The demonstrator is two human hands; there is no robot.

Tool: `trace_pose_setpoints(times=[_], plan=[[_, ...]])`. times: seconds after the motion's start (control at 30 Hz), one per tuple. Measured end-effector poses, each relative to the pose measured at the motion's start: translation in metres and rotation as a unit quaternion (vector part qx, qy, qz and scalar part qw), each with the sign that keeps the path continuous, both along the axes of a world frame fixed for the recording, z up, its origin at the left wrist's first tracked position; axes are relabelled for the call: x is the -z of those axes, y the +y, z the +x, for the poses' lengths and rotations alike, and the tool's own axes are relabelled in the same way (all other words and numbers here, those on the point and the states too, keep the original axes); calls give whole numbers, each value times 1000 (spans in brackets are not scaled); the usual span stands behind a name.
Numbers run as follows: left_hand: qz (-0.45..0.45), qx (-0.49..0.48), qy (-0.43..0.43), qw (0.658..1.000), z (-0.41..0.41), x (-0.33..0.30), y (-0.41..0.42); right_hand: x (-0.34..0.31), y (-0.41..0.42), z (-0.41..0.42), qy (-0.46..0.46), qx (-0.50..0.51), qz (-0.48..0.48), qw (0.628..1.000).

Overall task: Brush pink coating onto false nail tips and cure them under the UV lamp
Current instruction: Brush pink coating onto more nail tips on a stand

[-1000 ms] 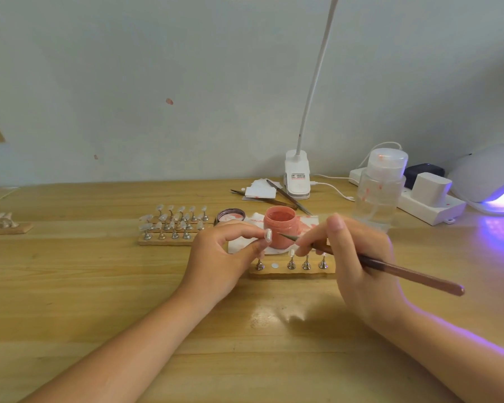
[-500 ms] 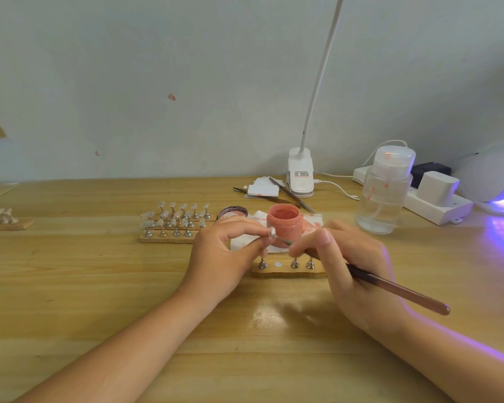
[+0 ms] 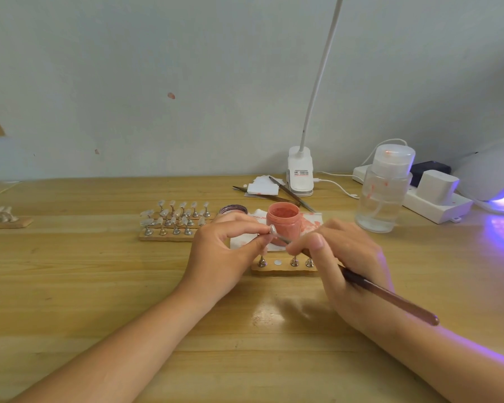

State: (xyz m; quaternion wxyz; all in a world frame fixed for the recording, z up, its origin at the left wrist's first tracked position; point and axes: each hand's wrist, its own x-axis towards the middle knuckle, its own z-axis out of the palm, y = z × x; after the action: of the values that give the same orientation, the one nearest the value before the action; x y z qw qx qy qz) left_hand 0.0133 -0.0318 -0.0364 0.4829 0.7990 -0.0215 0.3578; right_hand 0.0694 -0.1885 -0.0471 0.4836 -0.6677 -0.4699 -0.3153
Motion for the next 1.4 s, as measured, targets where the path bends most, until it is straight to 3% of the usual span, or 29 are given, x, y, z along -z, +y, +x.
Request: trace_pose_setpoints(times=[1.4], plan=[[-1, 11, 7, 1000, 0, 2, 2, -2, -1, -4, 74, -47, 13, 996]])
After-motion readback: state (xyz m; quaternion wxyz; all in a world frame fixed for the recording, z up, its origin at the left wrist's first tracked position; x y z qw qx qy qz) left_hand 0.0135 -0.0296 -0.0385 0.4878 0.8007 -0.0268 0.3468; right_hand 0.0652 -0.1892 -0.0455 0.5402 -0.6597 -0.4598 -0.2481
